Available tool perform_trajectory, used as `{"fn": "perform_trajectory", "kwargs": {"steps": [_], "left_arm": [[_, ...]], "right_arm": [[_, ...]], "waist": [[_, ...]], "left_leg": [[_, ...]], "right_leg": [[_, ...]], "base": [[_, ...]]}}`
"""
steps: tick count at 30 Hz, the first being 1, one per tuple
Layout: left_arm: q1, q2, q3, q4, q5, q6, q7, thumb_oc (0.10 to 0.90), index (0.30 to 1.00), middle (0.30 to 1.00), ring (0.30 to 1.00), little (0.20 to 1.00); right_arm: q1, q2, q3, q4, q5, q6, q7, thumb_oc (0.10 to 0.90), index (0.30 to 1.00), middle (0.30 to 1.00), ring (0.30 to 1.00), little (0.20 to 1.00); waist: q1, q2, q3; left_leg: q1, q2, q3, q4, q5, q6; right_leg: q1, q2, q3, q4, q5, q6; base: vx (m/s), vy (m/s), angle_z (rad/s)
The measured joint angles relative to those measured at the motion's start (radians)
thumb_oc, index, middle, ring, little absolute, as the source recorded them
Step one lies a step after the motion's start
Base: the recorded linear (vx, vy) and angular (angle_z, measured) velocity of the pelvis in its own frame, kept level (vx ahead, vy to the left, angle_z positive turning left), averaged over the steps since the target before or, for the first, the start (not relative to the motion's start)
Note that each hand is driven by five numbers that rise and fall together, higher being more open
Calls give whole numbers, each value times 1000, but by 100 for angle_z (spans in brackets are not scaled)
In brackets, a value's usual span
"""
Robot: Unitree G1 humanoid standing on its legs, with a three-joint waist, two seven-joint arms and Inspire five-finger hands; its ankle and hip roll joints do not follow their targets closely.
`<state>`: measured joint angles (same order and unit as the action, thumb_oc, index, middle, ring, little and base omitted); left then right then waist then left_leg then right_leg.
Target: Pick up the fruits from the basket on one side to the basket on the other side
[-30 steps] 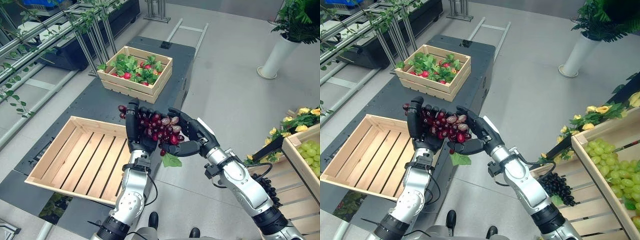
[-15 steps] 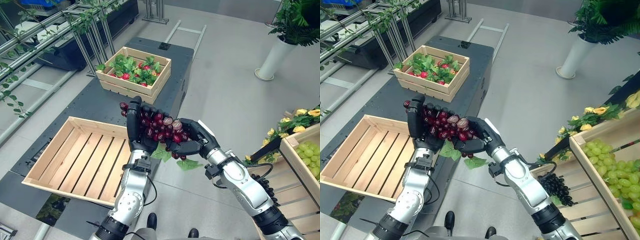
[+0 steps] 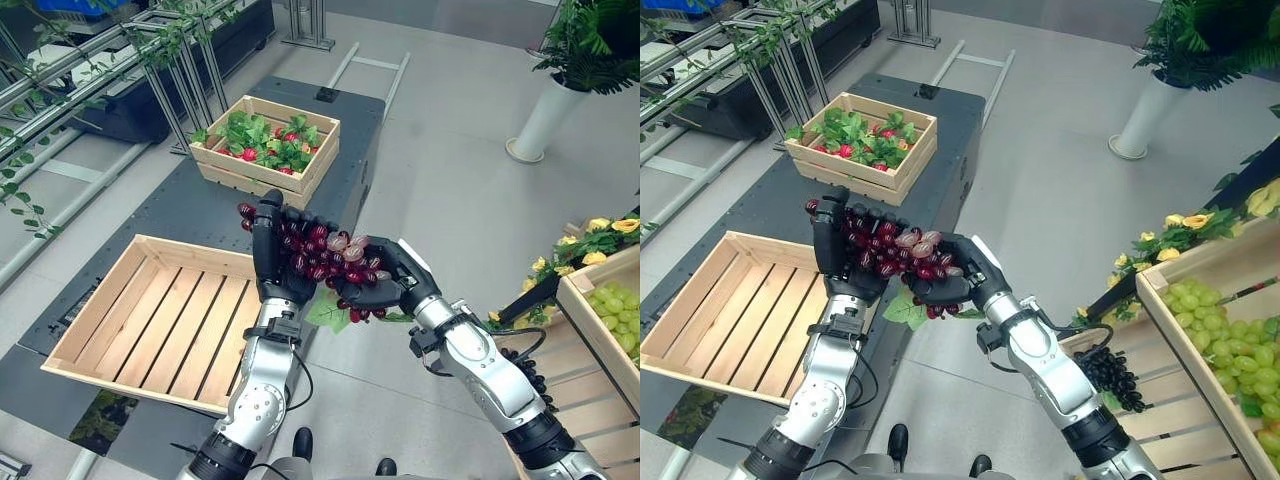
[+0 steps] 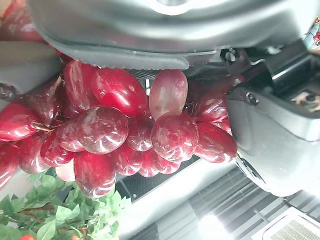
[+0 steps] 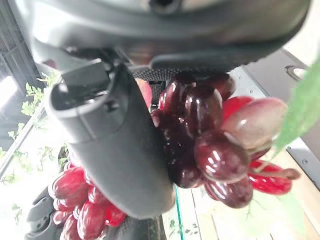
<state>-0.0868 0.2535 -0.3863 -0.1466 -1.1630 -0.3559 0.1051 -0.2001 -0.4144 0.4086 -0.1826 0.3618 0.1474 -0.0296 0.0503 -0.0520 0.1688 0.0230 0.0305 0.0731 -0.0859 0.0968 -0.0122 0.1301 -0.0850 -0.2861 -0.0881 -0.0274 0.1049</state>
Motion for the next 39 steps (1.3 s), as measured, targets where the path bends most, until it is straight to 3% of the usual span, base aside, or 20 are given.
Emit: {"fn": "perform_trajectory", "kwargs": {"steps": [13, 21, 29, 33, 36, 39], "left_arm": [[-8, 12, 86, -34, 110, -3, 124, 800, 900, 900, 900, 900], [-8, 5, 205, -33, 198, -61, 274, 800, 900, 900, 900, 900], [-6, -4, 234, -32, 227, -92, 321, 800, 900, 900, 900, 900], [-8, -8, 209, -16, 226, -141, 284, 800, 900, 900, 900, 900], [-65, -9, 172, 45, 223, -202, 237, 800, 900, 900, 900, 900], [-126, -7, 157, 101, 215, -230, 210, 800, 900, 900, 900, 900]], "right_arm": [[52, -4, -62, 23, 0, 0, -73, 400, 300, 300, 300, 300], [99, 0, -74, 37, 0, 0, -100, 400, 300, 300, 300, 300], [155, 16, -92, 115, 1, -3, -136, 400, 300, 300, 300, 300], [158, 38, -91, 188, 17, -72, -145, 400, 300, 300, 300, 300], [105, 38, -89, 290, 74, -152, -148, 400, 300, 300, 300, 300], [40, 54, -91, 366, 135, -209, -168, 400, 300, 300, 300, 300]], "waist": [[-39, 1, 0], [-64, 1, -2], [-90, 1, -3], [-91, 3, -5], [-87, 2, -3], [-90, 2, 74]], "left_leg": [[12, 6, 53, -2, -5, 5], [16, 16, 98, -2, -6, 6], [19, 21, 133, -3, -6, 5], [-7, 26, 161, 3, -6, 5], [-126, 39, 176, 79, -20, 8], [-196, 63, 180, 209, -64, 5]], "right_leg": [[-25, 4, 63, 0, 16, 0], [-50, 10, 115, -1, 35, -4], [-69, 14, 147, -1, 49, -5], [-112, 18, 174, 7, 60, -7], [-236, 18, 173, 80, 57, -13], [-313, 19, 165, 193, 33, -33]], "base": [[-27, -21, -15], [-14, -37, -18], [-12, -48, -17], [-288, -82, -24], [-240, -83, -18], [-67, -56, -22]]}}
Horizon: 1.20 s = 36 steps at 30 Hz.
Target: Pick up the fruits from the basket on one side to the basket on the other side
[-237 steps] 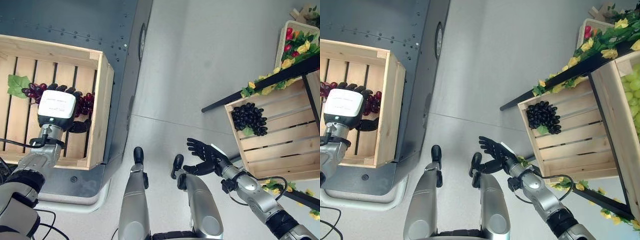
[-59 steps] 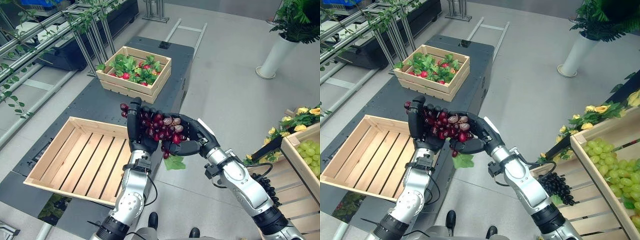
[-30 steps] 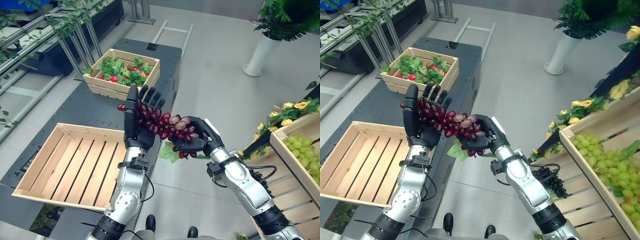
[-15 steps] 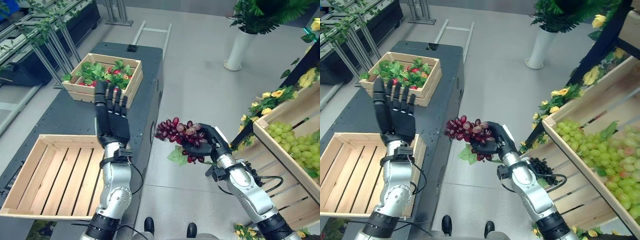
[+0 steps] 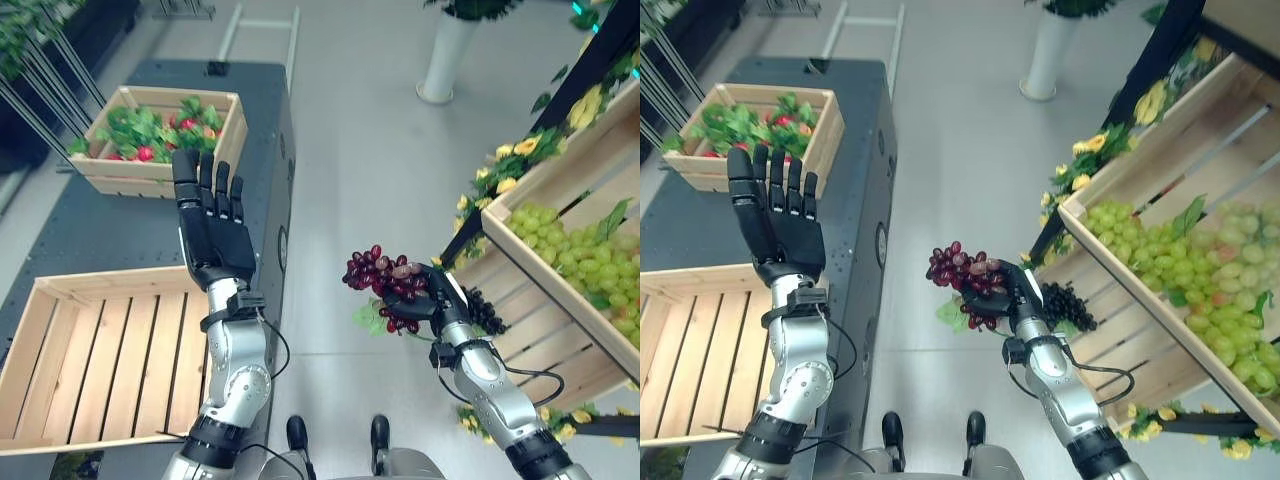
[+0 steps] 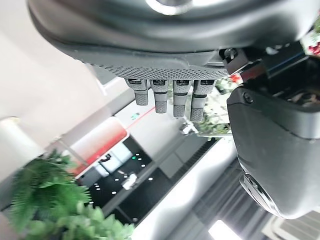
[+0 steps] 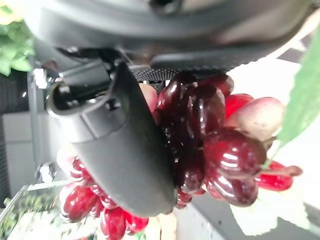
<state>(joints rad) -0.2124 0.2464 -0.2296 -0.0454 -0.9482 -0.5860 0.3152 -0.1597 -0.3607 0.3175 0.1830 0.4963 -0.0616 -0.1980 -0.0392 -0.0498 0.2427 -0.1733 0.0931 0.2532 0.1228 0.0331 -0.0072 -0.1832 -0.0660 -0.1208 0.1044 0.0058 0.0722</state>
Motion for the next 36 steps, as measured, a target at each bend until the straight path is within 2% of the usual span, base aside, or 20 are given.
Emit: {"fn": "perform_trajectory", "kwargs": {"steps": [4, 7, 11, 16, 19, 21, 24, 26, 29, 33, 36], "left_arm": [[1, 0, 0, 19, -9, -13, -38, 800, 900, 900, 900, 900], [0, 0, -1, 19, -10, -25, -56, 800, 900, 900, 900, 900], [-9, -1, -20, 19, -41, -30, -101, 800, 900, 900, 900, 900], [-33, -3, -59, 21, -49, -29, -114, 800, 900, 900, 900, 900], [-32, -5, -76, 24, -49, -27, -120, 800, 900, 900, 900, 900], [-31, -6, -76, 24, -51, 6, -131, 800, 900, 900, 900, 900], [-22, -3, -77, 24, -72, 38, -160, 800, 900, 900, 900, 900], [-10, -2, -78, 24, -88, 65, -166, 800, 900, 900, 900, 900], [29, 4, -78, 26, -93, 109, -176, 800, 900, 900, 900, 900], [50, 11, -76, 25, -102, 121, -187, 800, 900, 900, 900, 900], [96, 23, -71, 25, -125, 165, -196, 800, 900, 900, 900, 900]], "right_arm": [[-1, 37, -2, 65, 82, -64, -2, 400, 300, 300, 300, 300], [2, 36, -9, 105, 107, -74, -5, 400, 300, 300, 300, 300], [1, 37, -30, 180, 142, -97, -19, 400, 300, 300, 300, 300], [-10, 38, -40, 192, 150, -115, -32, 400, 300, 300, 300, 300], [-10, 42, -41, 195, 153, -126, -40, 400, 300, 300, 300, 300], [-2, 53, -55, 197, 205, -151, -41, 400, 300, 300, 300, 300], [11, 66, -77, 203, 241, -186, -42, 400, 300, 300, 300, 300], [17, 65, -90, 203, 271, -196, -45, 400, 300, 300, 300, 300], [48, 70, -113, 204, 342, -216, -50, 400, 300, 300, 300, 300], [61, 71, -122, 204, 377, -226, -55, 400, 300, 300, 300, 300], [78, 91, -199, 205, 425, -248, -65, 400, 300, 300, 300, 300]], "waist": [[-18, 4, 90], [-32, 13, 121], [-35, 37, 204], [-31, 43, 245], [-28, 45, 246], [-28, 46, 247], [-25, 48, 247], [-26, 51, 247], [0, 59, 246], [6, 64, 243], [23, 80, 234]], "left_leg": [[-32, 37, -1, 138, -72, -21], [-75, 57, -1, 199, -91, -27], [-112, 107, -39, 348, -149, -56], [-157, 143, -63, 450, -163, -71], [-182, 164, -68, 529, -162, -72], [-193, 170, -91, 570, -157, -81], [-189, 171, -89, 571, -158, -82], [-168, 172, -85, 532, -183, -86], [-136, 179, -81, 510, -207, -73], [-131, 183, -87, 517, -209, -75], [-111, 201, -90, 522, -209, -86]], "right_leg": [[-38, 11, 2, 119, -56, -18], [-88, 17, 2, 191, -76, -30], [-112, 43, -3, 309, -134, -59], [-158, 69, -5, 412, -178, -90], [-155, 84, -8, 437, -189, -102], [-141, 92, -21, 443, -191, -106], [-135, 91, -28, 447, -192, -108], [-131, 92, -41, 447, -190, -106], [-103, 96, -54, 442, -188, -104], [-93, 96, -55, 440, -188, -105], [-58, 106, -73, 422, -191, -110]], "base": [[3, -34, -20], [33, -48, -15], [53, -72, -8], [64, -70, -4], [155, -108, -5], [126, -80, 7], [153, -95, 11], [165, -109, 12], [132, -98, -3], [75, -54, 4], [243, -173, 8]]}}
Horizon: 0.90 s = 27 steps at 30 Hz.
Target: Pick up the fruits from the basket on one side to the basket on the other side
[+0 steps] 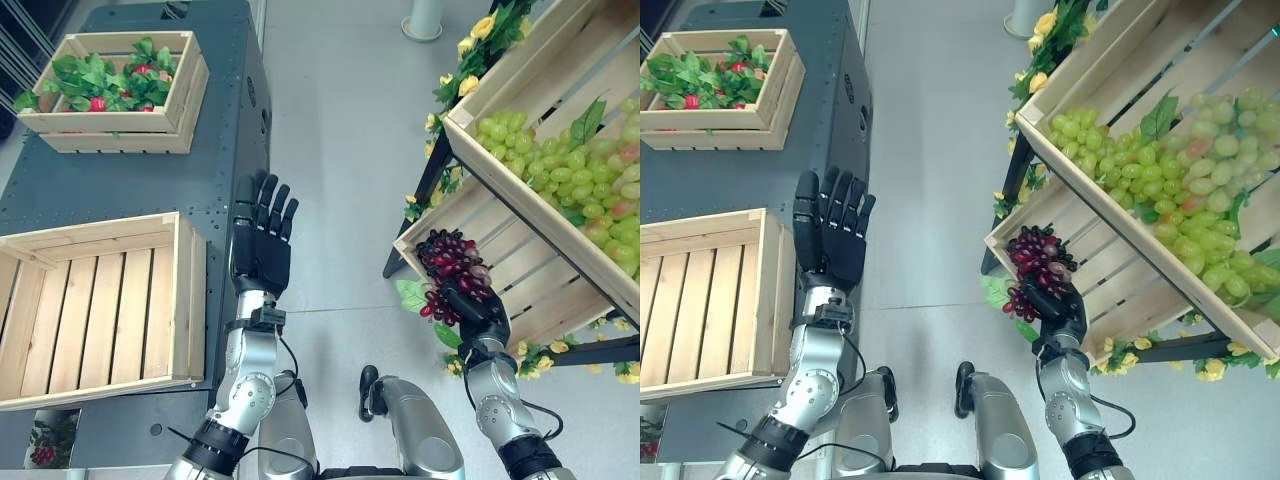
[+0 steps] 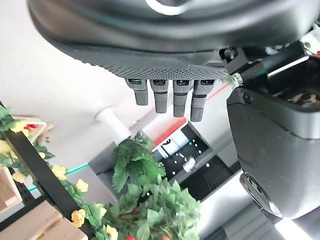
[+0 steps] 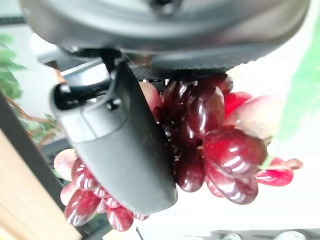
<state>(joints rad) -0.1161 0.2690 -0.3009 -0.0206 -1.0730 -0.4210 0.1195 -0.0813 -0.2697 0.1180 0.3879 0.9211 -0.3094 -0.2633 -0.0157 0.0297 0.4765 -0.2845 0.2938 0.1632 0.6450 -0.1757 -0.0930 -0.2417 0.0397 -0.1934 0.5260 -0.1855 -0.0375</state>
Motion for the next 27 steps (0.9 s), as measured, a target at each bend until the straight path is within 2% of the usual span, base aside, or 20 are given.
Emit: {"fn": "perform_trajectory", "kwargs": {"steps": [2, 4, 8, 10, 15, 21, 27], "left_arm": [[16, 15, 2, -2, -3, 46, -10, 800, 900, 900, 900, 900], [31, 26, -4, -2, -3, 76, -22, 800, 900, 900, 900, 900], [35, 59, -5, -2, -3, 92, -44, 800, 900, 900, 900, 900], [37, 77, -5, -2, -3, 103, -49, 800, 900, 900, 900, 900], [54, 117, -4, -2, -3, 121, -77, 800, 900, 900, 900, 900], [87, 147, -6, -2, -3, 131, -103, 800, 900, 900, 900, 900], [86, 164, -12, -2, -3, 131, -111, 800, 900, 900, 900, 900]], "right_arm": [[1, 23, -29, 37, 80, -16, -6, 400, 300, 300, 300, 300], [7, 29, -36, 86, 139, -19, -33, 400, 300, 300, 300, 300], [18, 45, -40, 160, 200, -24, -44, 400, 300, 300, 300, 300], [23, 50, -41, 174, 234, -25, -48, 400, 300, 300, 300, 300], [27, 52, -43, 186, 267, -25, -66, 400, 300, 300, 300, 300], [47, 91, -43, 194, 265, -28, -73, 400, 300, 300, 300, 300], [35, 98, -48, 246, 266, -28, -87, 400, 300, 300, 300, 300]], "waist": [[5, -1, -11], [11, -10, -54], [35, -44, -87], [38, -51, -91], [48, -60, -98], [47, -90, -121], [49, -90, -120]], "left_leg": [[16, 9, -13, 7, -5, -5], [3, 17, -12, 19, -9, -6], [-5, 23, -11, 30, -9, -5], [-7, 23, -11, 28, -15, 2], [-29, 23, -12, 16, -20, 4], [-50, 22, 4, 7, -18, 15], [-77, 20, 5, 6, -19, 17]], "right_leg": [[33, 13, -7, -19, 3, 4], [33, 19, -12, -26, 1, 1], [38, 25, -13, -36, 2, 3], [41, 26, -15, -38, 4, 5], [44, 30, -20, -104, 42, 17], [44, 25, -28, -164, 85, 26], [32, 26, -29, -194, 104, 37]], "base": [[119, -119, 5], [62, -90, 9], [37, -70, 3], [25, -64, 10], [-7, -33, 0], [-5, -6, -4], [-53, -14, 2]]}}
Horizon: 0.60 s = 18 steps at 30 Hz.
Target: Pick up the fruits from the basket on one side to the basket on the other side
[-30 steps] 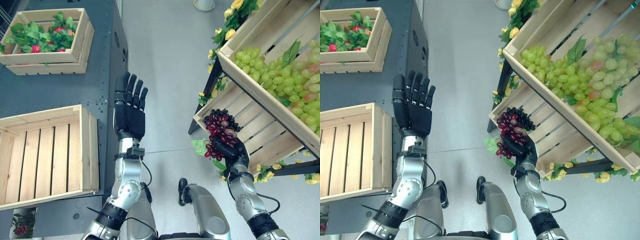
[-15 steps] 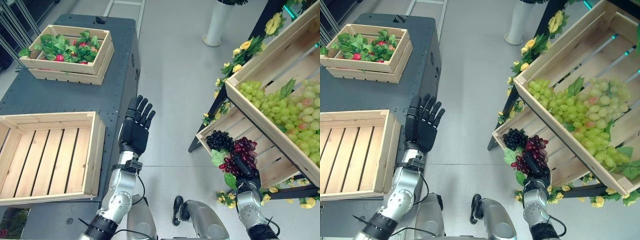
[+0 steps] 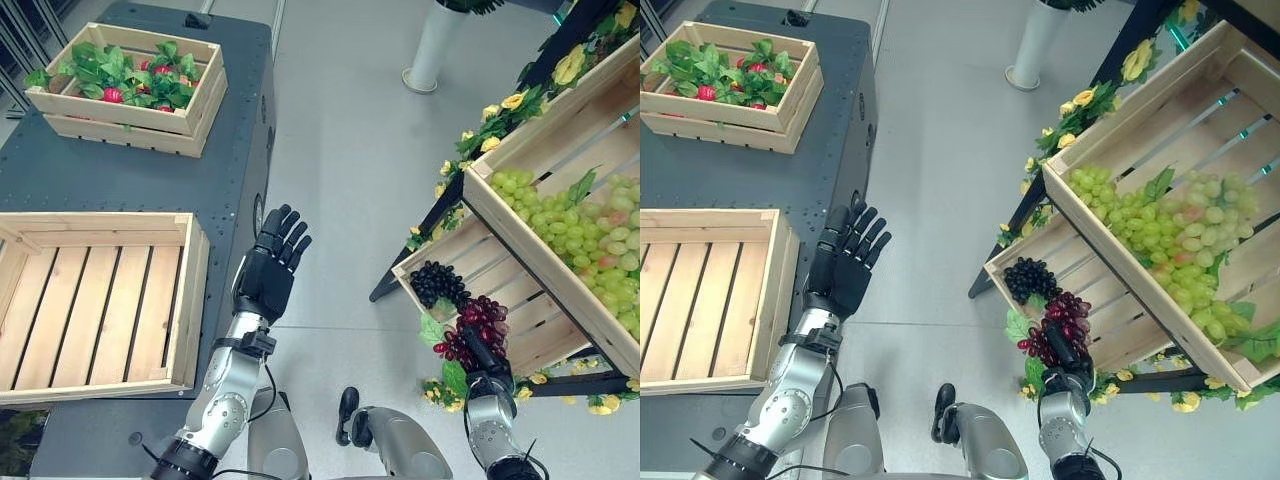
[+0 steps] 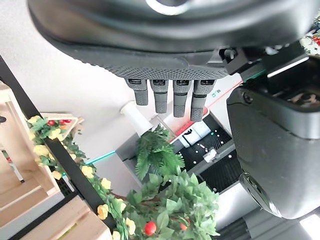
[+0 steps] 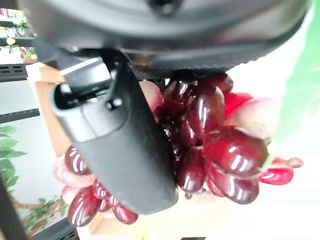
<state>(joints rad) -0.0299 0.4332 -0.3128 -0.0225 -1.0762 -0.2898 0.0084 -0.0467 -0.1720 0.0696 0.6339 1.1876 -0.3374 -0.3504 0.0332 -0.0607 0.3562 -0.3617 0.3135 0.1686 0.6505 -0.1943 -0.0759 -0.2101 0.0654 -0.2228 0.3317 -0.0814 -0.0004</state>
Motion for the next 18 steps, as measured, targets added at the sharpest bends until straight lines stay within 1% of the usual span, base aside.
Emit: {"fn": "perform_trajectory", "kwargs": {"steps": [2, 4, 7, 10, 13, 15, 18], "left_arm": [[-1, 15, -5, 0, -3, 0, -1, 800, 900, 900, 900, 900], [-1, 16, -7, 0, -11, 1, -1, 800, 900, 900, 900, 900], [-1, 16, -9, 0, -25, 2, -4, 800, 900, 900, 900, 900], [7, 14, -9, 0, -30, 18, -14, 800, 900, 900, 900, 900], [42, 11, -11, 0, -29, 22, -43, 800, 900, 900, 900, 900], [65, 0, -13, 0, -28, 25, -62, 800, 900, 900, 900, 900], [76, -10, -13, 0, -25, 30, -92, 800, 900, 900, 900, 900]], "right_arm": [[-22, 0, -16, 32, 6, 0, -4, 400, 300, 300, 300, 300], [-30, 0, -32, 43, 36, 0, -11, 400, 300, 300, 300, 300], [-32, 0, -45, 46, 40, -1, -13, 400, 300, 300, 300, 300], [-29, 8, -45, 45, 38, -1, -13, 400, 300, 300, 300, 300], [-1, 29, -43, -5, 36, -1, -6, 400, 300, 300, 300, 300], [33, 32, -28, -48, 18, -1, 12, 400, 300, 300, 300, 300], [59, 32, -23, -92, -11, -1, 26, 400, 300, 300, 300, 300]], "waist": [[1, 0, 0], [3, 0, 1], [7, 0, 1], [9, 0, 2], [6, 0, 2], [2, 2, 3], [-8, 2, 3]], "left_leg": [[-14, 0, 0, 0, 0, 0], [-15, -1, 0, -2, -1, 0], [-10, -2, 0, -11, -1, 1], [17, -7, 8, -30, 3, 7], [67, -20, 33, -71, 7, 12], [96, -34, 56, -108, 16, 17], [109, -56, 72, -150, 31, 28]], "right_leg": [[-13, 0, 0, -3, 2, 0], [-12, 0, 0, -9, 2, 0], [-7, 1, 0, -18, 2, 1], [16, -2, 7, -35, 2, 1], [46, -10, 25, -57, 2, 1], [63, -24, 33, -79, 9, 13], [67, -40, 42, -107, 22, 19]], "base": [[0, 0, 0], [0, 0, 0], [40, 34, 0], [86, 106, -3], [65, 115, -10], [33, 90, -3], [-94, 115, -1]]}}
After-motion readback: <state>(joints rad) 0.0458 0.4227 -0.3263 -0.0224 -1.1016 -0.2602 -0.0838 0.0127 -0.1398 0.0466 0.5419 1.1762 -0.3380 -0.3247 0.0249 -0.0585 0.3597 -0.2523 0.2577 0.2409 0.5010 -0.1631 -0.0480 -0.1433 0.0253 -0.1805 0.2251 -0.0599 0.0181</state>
